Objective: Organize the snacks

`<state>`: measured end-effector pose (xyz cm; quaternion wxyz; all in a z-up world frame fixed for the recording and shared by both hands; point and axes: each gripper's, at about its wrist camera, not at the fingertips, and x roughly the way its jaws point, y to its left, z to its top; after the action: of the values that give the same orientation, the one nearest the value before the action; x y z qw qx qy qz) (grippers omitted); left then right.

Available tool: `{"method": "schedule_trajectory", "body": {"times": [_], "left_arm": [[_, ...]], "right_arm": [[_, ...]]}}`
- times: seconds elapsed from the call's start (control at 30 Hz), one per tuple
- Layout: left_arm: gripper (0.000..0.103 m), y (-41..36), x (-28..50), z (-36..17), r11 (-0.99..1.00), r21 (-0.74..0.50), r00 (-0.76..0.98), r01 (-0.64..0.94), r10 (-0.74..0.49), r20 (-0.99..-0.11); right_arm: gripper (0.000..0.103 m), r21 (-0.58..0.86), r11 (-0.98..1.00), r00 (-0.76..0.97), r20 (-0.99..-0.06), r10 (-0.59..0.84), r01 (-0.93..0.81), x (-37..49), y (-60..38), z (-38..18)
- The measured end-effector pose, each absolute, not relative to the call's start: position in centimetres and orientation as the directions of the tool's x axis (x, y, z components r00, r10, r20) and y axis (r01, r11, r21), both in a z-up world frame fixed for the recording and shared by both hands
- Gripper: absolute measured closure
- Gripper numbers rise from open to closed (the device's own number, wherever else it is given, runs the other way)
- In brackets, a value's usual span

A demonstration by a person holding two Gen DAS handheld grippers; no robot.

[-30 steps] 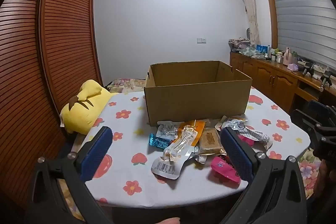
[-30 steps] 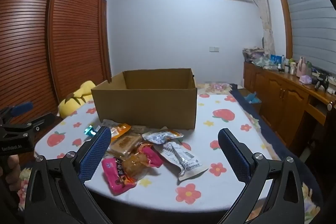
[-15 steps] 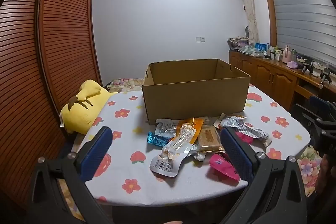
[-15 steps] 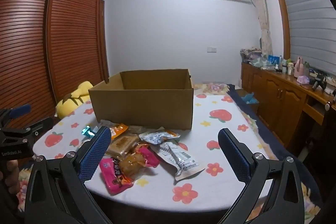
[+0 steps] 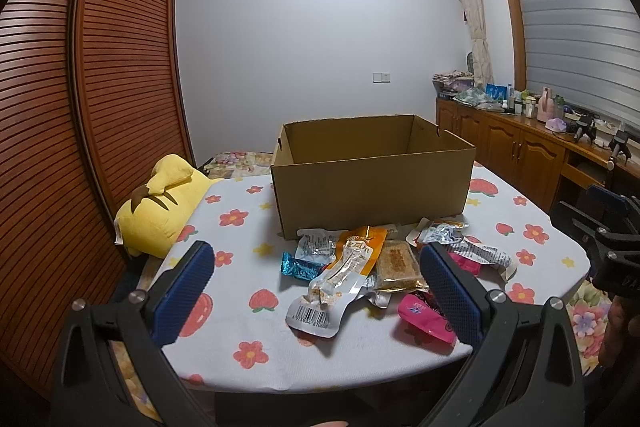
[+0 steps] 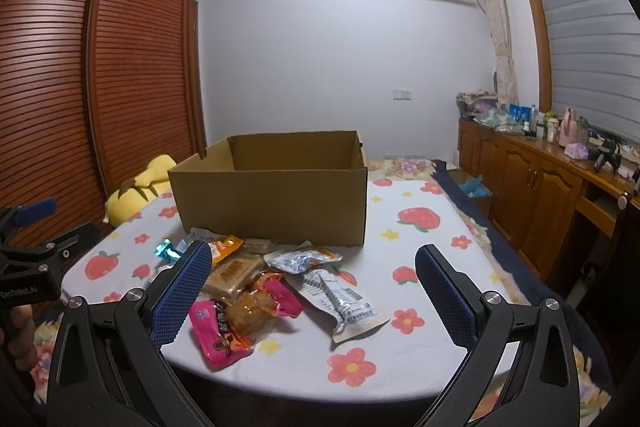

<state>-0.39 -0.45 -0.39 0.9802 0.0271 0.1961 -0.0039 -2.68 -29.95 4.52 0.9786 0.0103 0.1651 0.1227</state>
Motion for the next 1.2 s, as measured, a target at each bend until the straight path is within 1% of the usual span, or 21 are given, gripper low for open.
{"method": "schedule_trajectory", "body": {"times": [0.73,1.2], "left_arm": [[0.000,-0.7,-1.3,1.2,0.998,0.057,0.931,0.032,-0.009,-0.365],[0.000,-0.7,-1.4,1.3,0.998,0.054,0.933,0.032,-0.011,-0.359]], "right_arm": [[0.000,0.064,0.970,0.916,-0.319,0.242,-0.234,-2.7,-30.1,4.1],[0.000,0.059,0.972,0.919,-0.315,0.236,-0.229,-3.0,-30.1,4.3]]}}
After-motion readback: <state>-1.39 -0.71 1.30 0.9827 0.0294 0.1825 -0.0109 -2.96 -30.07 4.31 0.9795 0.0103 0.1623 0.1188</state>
